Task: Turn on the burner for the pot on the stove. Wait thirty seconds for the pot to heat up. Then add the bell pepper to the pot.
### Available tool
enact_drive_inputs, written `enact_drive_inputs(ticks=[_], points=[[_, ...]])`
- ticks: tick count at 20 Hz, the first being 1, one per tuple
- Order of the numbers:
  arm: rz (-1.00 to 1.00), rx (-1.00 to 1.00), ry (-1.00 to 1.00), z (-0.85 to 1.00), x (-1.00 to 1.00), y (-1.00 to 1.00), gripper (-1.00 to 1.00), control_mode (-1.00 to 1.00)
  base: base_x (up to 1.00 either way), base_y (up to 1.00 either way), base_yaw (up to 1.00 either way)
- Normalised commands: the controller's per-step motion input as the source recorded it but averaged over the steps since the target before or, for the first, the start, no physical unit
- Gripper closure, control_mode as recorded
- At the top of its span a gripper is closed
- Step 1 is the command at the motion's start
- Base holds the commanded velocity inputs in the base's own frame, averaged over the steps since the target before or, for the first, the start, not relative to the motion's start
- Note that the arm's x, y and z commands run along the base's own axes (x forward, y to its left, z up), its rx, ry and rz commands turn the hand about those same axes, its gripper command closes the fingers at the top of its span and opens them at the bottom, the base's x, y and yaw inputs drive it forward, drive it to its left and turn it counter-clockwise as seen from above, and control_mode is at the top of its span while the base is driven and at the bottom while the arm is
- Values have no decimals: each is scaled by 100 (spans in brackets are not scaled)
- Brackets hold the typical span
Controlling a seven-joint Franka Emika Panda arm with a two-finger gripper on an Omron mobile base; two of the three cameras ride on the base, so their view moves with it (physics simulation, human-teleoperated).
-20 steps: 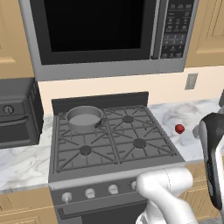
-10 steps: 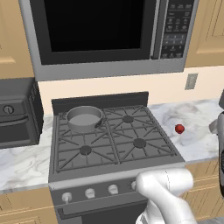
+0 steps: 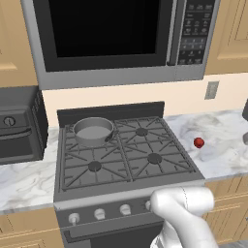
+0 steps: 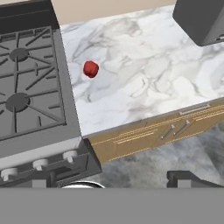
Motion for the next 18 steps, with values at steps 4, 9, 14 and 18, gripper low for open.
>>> enact_drive_inputs(ticks=[4, 9, 14, 18], points=[[0, 0, 0, 0, 19, 0, -100, -100, 0, 0, 0], [-2, 0, 0, -4, 35, 0, -100, -100, 0, 0, 0], [0, -2, -5, -12, 27, 0, -100, -100, 0, 0, 0], [0, -2, -9, -16, 23, 0, -100, -100, 0, 0, 0]])
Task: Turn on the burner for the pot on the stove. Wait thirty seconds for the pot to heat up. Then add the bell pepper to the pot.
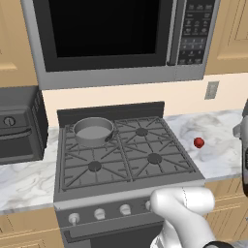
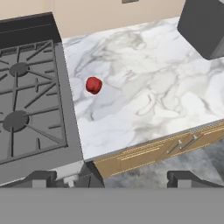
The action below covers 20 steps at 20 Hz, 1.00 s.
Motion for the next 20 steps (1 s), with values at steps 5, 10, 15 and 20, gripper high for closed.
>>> enact_drive_inputs(ticks=[5, 10, 15, 20], points=[[0, 0, -5, -10, 26, 0, -100, -100, 0, 0, 0], [0, 0, 0, -5, 34, 5, -100, -100, 0, 0, 0], [0, 1, 0, 0, 9, 0, -100, -100, 0, 0, 0], [0, 0, 0, -7, 8, 1, -100, -100, 0, 0, 0]])
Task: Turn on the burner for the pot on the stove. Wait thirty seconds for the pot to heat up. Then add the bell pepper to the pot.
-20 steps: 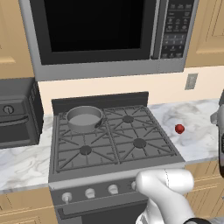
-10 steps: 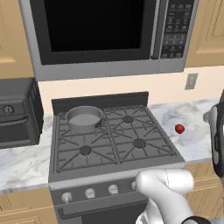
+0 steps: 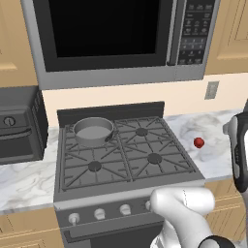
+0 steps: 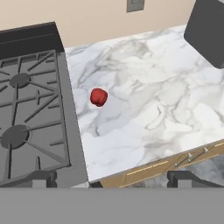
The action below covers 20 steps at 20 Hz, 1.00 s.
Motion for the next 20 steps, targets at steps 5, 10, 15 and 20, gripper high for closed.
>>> enact_drive_inputs(ticks=[5, 10, 15, 20], points=[[0, 0, 0, -13, 29, 14, -100, -100, 0, 0, 0], [0, 1, 0, -23, 30, 16, -100, -100, 0, 0, 0], [0, 0, 0, -35, 26, 13, -100, -100, 0, 0, 0], [0, 0, 0, -38, 27, 6, -100, -100, 0, 0, 0]])
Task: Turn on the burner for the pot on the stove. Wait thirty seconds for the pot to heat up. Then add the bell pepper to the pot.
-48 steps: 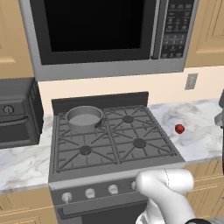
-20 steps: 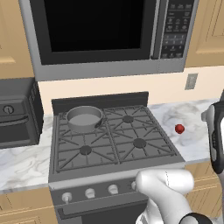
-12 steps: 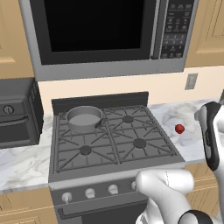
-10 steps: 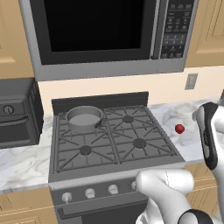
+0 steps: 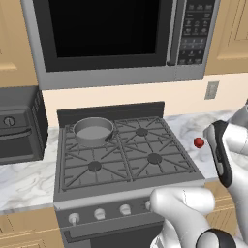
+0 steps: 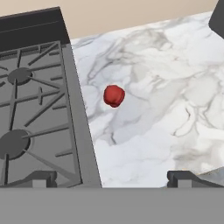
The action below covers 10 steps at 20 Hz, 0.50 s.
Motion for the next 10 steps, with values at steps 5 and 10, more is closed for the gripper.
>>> enact_drive_inputs(ticks=[5, 10], points=[[0, 0, 0, -32, 24, 0, -100, -100, 0, 0, 0], [0, -2, 0, -12, 15, 0, -100, -100, 0, 0, 0]])
